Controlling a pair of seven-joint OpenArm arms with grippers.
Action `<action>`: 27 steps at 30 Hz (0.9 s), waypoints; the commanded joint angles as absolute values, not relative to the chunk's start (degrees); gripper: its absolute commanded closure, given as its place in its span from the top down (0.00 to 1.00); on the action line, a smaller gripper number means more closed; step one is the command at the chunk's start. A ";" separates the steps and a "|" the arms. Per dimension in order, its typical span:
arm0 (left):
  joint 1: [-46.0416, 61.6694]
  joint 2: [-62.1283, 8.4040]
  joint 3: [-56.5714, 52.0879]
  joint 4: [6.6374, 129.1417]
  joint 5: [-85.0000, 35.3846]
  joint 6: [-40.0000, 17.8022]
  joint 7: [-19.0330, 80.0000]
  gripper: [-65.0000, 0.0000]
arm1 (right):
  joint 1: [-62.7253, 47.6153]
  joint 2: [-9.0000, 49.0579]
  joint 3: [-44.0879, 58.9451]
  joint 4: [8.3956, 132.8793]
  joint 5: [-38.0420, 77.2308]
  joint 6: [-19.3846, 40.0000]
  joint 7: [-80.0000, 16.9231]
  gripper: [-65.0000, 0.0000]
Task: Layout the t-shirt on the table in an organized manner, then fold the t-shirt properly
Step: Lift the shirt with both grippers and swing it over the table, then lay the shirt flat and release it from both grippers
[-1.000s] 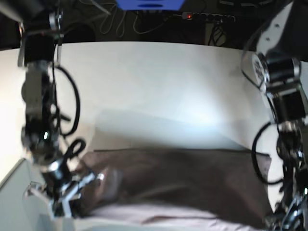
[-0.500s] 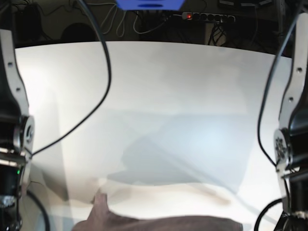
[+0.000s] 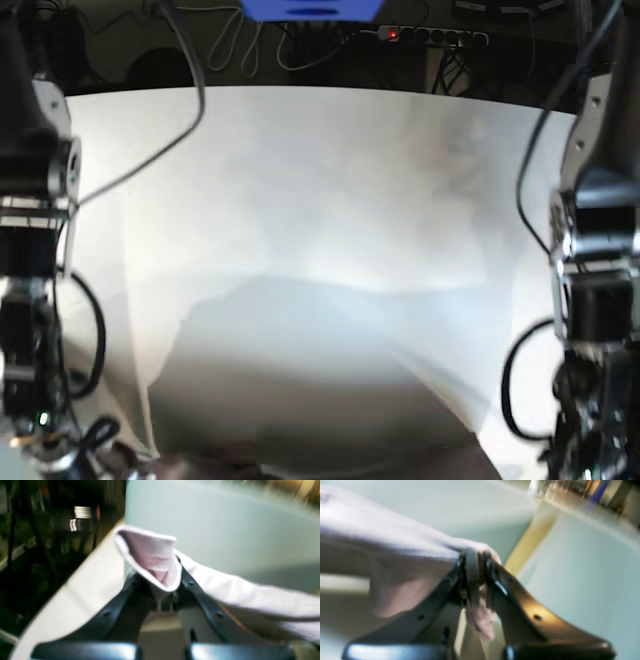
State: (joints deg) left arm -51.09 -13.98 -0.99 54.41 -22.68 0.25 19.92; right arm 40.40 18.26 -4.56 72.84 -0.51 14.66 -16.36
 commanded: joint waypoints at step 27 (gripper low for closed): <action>0.48 -12.00 -24.92 84.09 -22.99 -0.31 26.86 0.00 | -19.82 16.22 1.80 109.49 0.04 21.23 -14.20 0.00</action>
